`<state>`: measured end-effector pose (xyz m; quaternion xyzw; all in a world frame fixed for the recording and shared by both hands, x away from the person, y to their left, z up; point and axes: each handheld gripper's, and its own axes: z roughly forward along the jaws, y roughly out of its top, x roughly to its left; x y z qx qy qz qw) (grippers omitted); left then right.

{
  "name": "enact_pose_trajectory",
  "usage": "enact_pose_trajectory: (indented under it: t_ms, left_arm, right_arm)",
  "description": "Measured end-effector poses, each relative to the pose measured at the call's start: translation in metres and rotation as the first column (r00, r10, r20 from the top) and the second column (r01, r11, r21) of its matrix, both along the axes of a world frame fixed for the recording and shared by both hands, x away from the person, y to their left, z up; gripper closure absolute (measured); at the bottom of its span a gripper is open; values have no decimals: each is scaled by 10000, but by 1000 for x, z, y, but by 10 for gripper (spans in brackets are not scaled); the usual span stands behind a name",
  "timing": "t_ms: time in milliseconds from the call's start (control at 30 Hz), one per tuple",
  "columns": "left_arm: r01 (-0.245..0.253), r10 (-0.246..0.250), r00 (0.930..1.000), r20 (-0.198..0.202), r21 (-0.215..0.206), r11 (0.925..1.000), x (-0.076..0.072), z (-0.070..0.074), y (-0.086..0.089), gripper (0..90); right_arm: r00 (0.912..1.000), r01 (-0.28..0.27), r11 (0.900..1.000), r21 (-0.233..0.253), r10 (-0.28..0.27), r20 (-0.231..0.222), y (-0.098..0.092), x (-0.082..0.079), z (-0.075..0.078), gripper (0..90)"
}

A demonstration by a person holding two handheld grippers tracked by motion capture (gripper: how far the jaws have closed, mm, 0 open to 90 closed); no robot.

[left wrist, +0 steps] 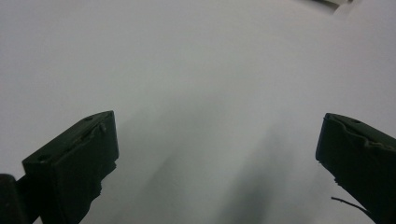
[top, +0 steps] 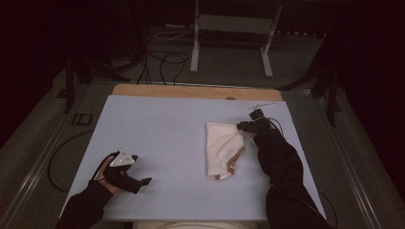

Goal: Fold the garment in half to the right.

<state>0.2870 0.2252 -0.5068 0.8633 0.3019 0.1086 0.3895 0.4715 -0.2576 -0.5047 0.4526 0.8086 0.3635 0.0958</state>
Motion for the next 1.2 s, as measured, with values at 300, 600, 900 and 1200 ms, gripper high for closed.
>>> enact_pose_trajectory:
  t_ms: [300,600,900,1200]
  left_arm:
    - [16,-16,10000,57,-41,10000,-1,0,-1,0]
    - [-37,38,10000,78,-12,10000,0,0,1,0]
    - [-68,69,9999,92,-32,10000,-1,0,2,0]
    - [-62,63,9999,150,-61,10000,-1,2,3,0]
  right_arm:
    - [9984,40,9999,-101,-35,569,2,1,9,895]
    - [9980,327,9985,-444,-302,557,-2,2,-1,894]
    - [9987,419,9971,-635,-400,310,-2,3,-17,886]
    - [9985,486,9955,-810,-464,292,0,3,-13,796]
